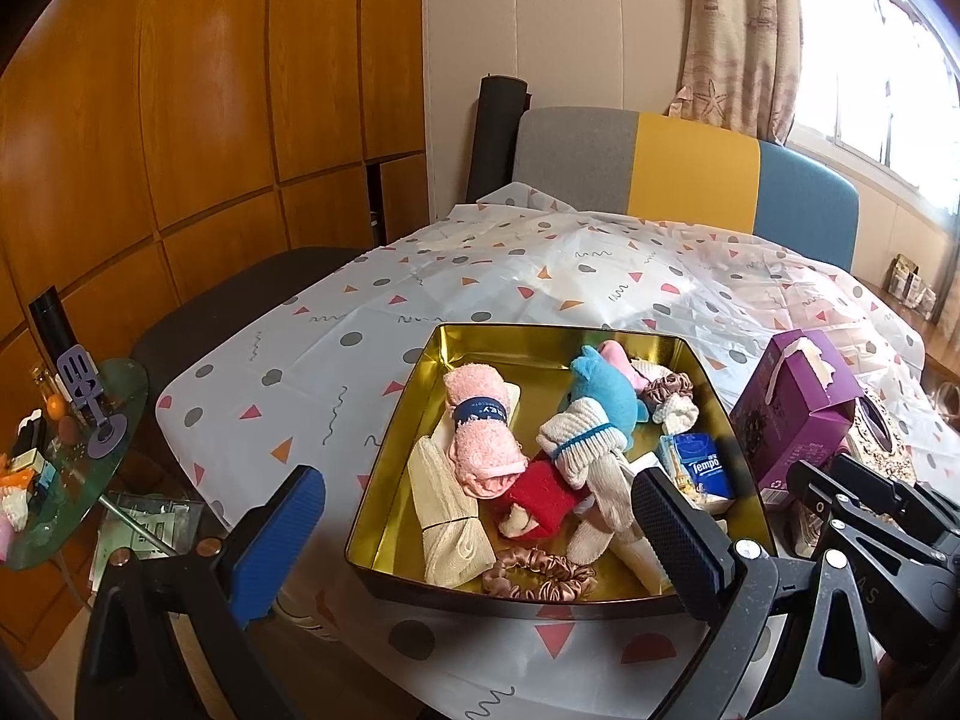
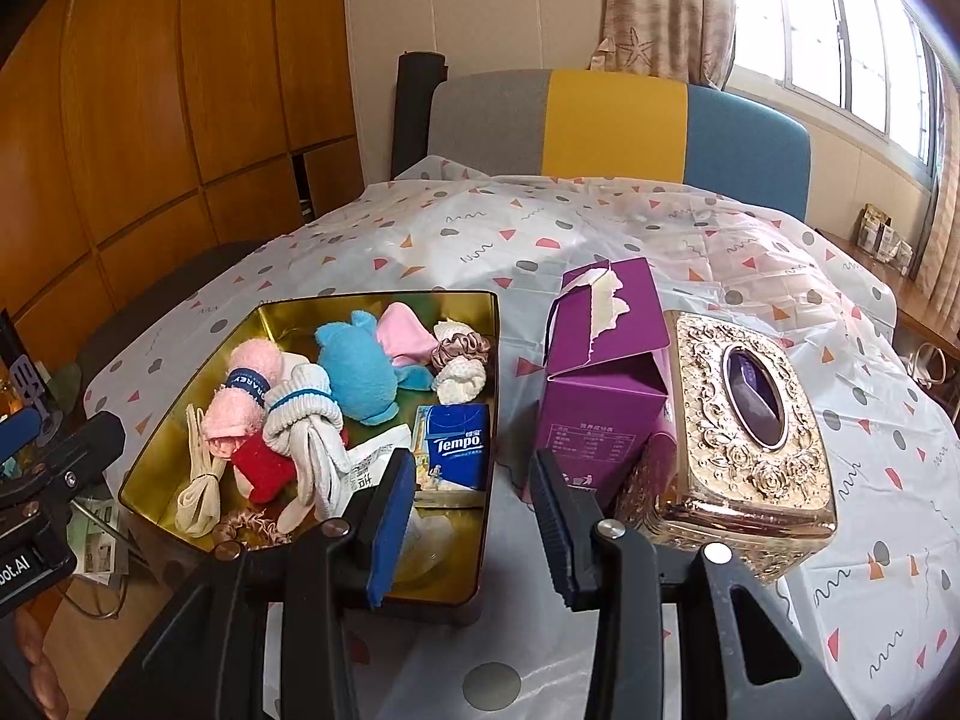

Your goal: Organize soft objects

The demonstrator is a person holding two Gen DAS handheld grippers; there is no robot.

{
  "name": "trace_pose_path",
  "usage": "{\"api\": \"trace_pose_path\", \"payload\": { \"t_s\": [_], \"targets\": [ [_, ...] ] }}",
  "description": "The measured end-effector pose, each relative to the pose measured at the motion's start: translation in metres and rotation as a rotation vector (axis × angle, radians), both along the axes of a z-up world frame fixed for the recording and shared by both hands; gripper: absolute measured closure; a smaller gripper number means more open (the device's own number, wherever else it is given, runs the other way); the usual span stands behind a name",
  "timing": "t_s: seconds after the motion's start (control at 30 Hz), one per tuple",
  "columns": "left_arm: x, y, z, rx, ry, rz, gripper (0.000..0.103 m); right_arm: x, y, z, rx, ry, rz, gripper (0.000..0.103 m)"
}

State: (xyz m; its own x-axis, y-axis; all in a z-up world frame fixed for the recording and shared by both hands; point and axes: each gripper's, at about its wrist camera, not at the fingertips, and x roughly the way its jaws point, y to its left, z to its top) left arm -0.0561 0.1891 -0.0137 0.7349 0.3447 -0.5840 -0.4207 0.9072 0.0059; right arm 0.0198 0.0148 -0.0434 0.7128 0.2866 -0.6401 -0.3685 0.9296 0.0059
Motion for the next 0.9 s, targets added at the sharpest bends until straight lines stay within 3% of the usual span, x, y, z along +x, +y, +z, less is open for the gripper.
{"api": "trace_pose_path", "payload": {
  "t_s": [0.9],
  "targets": [
    [-0.0008, -0.0024, 0.0, -0.011, 0.004, -0.004, 0.0, 0.0002, 0.0009, -0.0018, -0.003, 0.009, 0.003, 0.064]
  ]
}}
